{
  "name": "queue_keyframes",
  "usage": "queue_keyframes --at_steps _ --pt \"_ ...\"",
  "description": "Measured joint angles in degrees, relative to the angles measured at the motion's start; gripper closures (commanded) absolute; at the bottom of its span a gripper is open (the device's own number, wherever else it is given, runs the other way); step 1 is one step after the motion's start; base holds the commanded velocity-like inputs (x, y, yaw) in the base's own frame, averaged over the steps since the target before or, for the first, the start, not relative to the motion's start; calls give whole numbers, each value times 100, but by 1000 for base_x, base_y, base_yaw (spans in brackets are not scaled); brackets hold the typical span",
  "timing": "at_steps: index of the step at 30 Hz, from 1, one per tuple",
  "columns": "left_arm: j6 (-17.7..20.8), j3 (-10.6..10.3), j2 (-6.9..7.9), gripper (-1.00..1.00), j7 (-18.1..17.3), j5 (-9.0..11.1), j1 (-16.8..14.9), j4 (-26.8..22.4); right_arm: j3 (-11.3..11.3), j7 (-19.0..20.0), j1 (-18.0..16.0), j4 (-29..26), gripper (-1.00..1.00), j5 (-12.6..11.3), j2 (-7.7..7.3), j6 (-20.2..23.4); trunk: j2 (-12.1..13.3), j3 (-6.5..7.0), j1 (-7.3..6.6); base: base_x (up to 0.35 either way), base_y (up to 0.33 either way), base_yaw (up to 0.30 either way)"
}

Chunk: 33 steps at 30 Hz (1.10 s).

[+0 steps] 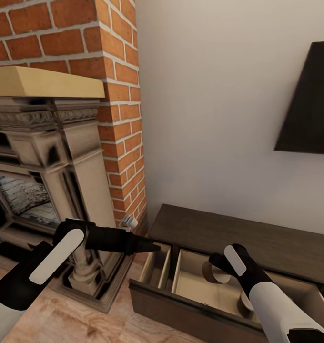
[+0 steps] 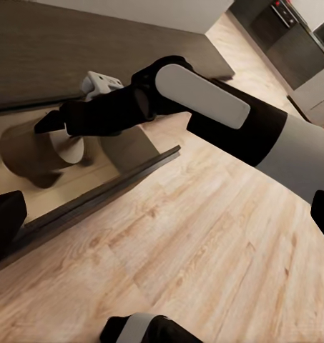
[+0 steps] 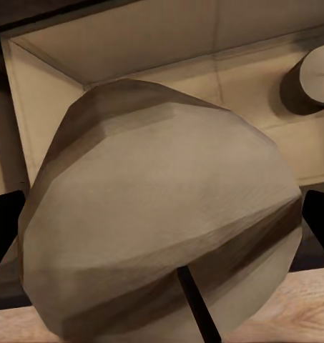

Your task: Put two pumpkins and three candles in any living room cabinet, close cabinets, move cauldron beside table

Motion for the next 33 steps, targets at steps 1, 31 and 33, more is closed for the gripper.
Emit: queue_keyframes --at_steps 1,31,33 --pt "0 2 0 -100 1 0 0 0 3 1 0 0 100 1 0 0 0 0 0 95 11 0" --pt "-1 5 1 -100 -5 -3 3 0 9 8 1 9 100 -9 4 2 -439 -197 243 32 24 0" --pt "-1 6 1 -100 -5 -3 3 0 9 8 1 9 100 -5 7 5 -520 -233 287 0 0 0"
